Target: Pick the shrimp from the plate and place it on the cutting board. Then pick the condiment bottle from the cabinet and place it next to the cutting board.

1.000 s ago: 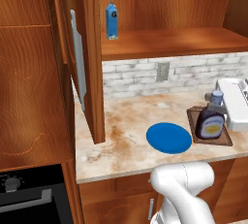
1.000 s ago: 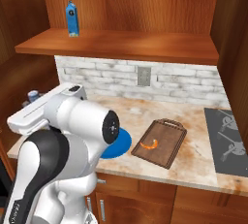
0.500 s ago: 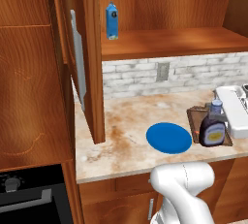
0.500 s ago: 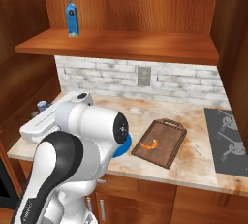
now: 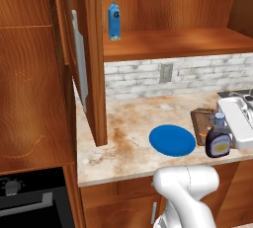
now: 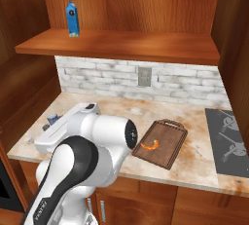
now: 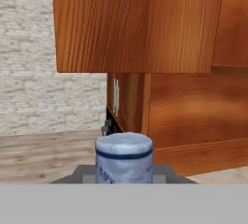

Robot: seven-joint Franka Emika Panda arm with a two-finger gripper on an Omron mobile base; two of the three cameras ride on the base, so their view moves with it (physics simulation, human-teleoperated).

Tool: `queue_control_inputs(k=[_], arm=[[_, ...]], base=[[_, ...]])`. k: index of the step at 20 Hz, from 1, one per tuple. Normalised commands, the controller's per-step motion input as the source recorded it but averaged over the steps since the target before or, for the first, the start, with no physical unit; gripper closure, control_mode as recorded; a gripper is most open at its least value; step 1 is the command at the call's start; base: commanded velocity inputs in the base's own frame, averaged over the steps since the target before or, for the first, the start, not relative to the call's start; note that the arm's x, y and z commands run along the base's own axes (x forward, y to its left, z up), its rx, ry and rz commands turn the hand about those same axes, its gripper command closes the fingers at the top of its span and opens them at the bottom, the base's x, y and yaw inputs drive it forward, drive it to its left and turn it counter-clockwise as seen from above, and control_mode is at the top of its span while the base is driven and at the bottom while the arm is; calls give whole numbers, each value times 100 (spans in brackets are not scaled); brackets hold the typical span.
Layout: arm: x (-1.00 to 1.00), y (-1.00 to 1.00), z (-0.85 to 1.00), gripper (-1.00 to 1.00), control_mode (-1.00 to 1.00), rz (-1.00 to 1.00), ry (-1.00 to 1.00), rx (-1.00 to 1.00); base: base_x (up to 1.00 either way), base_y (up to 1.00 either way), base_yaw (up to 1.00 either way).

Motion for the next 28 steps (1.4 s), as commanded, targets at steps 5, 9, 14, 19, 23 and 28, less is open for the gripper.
queue_control_inputs(k=[5,9,14,19,23,28], arm=[[0,-18,-16,100,-100,0,0,0],[0,-27,-15,100,-100,0,-1,0],[1,-29,-15,100,-100,0,-1,0],[4,-29,-19,100,-100,0,-4,0],[12,-33,-26,100,-100,0,-6,0],[24,-33,-32,100,-100,0,-8,0]], base=[[0,0,0],[0,0,0],[0,0,0],[0,0,0],[0,0,0],[0,0,0]])
